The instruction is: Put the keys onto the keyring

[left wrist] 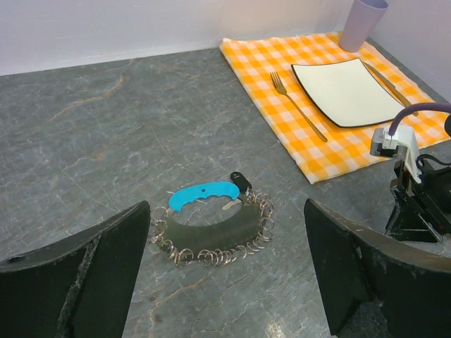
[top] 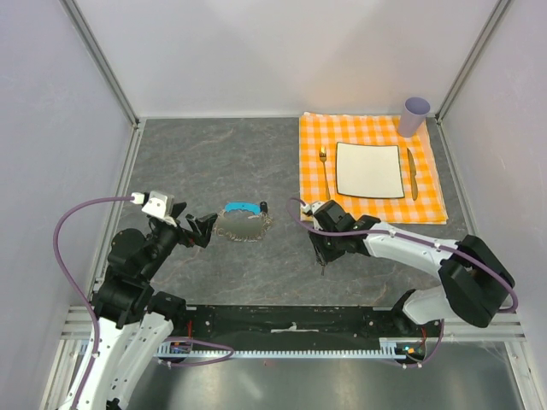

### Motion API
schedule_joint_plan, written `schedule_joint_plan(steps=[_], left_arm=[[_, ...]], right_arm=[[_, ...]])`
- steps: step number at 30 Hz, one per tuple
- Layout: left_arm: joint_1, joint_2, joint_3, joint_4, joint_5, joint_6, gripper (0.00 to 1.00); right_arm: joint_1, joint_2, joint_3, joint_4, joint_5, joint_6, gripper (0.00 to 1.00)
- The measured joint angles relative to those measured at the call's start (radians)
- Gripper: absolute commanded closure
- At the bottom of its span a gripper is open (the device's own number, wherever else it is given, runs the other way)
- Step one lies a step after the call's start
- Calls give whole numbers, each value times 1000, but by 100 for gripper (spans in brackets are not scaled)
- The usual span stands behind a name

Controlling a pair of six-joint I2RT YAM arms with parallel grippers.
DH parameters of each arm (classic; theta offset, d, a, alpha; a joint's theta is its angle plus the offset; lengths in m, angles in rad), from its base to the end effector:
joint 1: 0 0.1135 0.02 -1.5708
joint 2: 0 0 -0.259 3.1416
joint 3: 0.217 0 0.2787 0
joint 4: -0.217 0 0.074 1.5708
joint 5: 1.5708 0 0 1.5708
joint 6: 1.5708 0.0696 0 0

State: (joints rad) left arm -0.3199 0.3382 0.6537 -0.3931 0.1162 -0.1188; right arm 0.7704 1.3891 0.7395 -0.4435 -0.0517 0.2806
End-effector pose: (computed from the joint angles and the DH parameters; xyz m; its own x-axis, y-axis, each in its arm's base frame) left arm 0.1479 -0.0575 0.3298 -0.1231 -0.0832 -0.9889 0.4104 0.9030 -0.1271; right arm 0.2072 0.2061 0.1240 -0.8097 -0.4004 -0.4290 -0.5082 0.8440 0.1714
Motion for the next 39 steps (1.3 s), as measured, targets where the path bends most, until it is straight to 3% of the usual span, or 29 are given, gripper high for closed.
schedule_joint_plan(steps=[28, 34, 39], left_arm=[[0, 0, 0, -2, 0, 0, 4], [0, 0, 0, -2, 0, 0, 4], [0, 0, 0, -2, 0, 0, 4]], right_arm=[[0, 95, 47, -45, 23, -7, 79], [0, 95, 47, -43, 23, -7, 86], [0, 93, 47, -43, 23, -8, 100]])
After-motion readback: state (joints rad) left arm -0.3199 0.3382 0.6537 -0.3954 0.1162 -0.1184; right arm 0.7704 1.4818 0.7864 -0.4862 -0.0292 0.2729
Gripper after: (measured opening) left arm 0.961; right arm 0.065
